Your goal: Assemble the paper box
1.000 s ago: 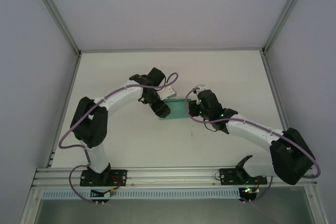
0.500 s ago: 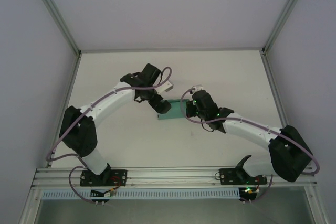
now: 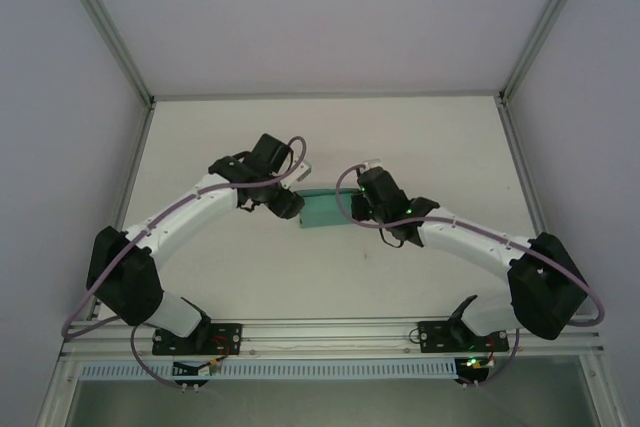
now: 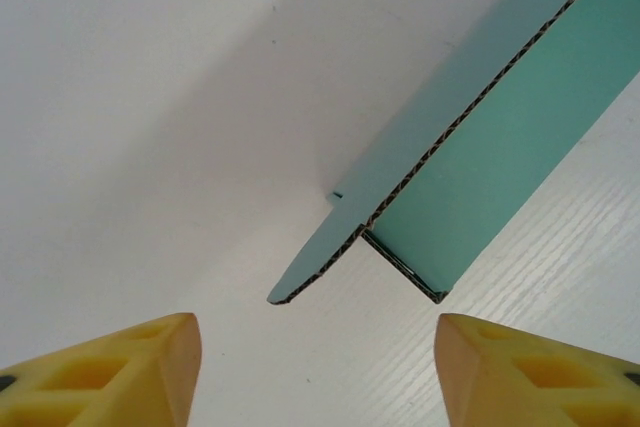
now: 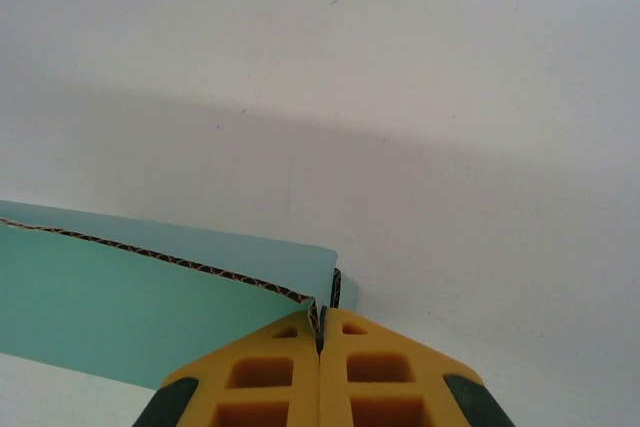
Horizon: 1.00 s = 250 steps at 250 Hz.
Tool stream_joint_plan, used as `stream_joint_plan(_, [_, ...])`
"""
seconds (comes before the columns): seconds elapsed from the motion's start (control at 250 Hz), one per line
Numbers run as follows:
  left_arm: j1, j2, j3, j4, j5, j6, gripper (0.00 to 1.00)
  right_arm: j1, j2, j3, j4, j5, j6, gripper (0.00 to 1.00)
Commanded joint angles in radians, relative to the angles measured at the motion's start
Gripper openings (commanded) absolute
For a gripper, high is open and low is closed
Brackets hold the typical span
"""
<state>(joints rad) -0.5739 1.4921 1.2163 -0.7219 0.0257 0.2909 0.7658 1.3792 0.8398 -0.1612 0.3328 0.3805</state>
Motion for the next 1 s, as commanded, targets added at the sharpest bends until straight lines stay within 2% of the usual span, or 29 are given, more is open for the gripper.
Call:
stream_joint_plan(0.0, [0.033,0.053,0.055,-0.002,0.05,0.031,0.57,0.009,0.056,-0.018,-0.18,-0.046,0.003,0.0])
stream_joint_plan(0.116, [0.042,0.092,0.092,-0.018,0.082,0.062,0.44,0.009,0.064,-0.015,-0.187,-0.046,0.011,0.0])
stream_joint_plan(0.188, [0.042,0.098,0.095,-0.016,0.092,0.074,0.4,0.009,0.065,-0.015,-0.189,-0.05,0.009,0.0])
stream_joint_plan(0.503, [0.043,0.077,0.092,-0.018,0.113,0.076,0.34,0.009,0.08,0.008,-0.216,-0.049,0.004,0.0])
stream_joint_plan(0.603, [0.042,0.087,0.089,-0.017,0.095,0.062,0.15,0.01,0.081,0.01,-0.219,-0.044,0.003,0.0])
stream_joint_plan(0.695, [0.042,0.089,0.089,-0.019,0.088,0.042,0.11,0.01,0.084,0.013,-0.225,-0.048,0.004,0.0])
stream_joint_plan(0.87, [0.033,0.067,0.075,0.017,0.104,-0.113,0.0,0.016,0.092,0.022,-0.241,-0.039,0.019,0.0])
stream_joint_plan(0.994, [-0.003,0.053,0.038,0.03,0.001,-0.312,0.0,0.03,0.092,0.025,-0.258,-0.004,0.052,0.0])
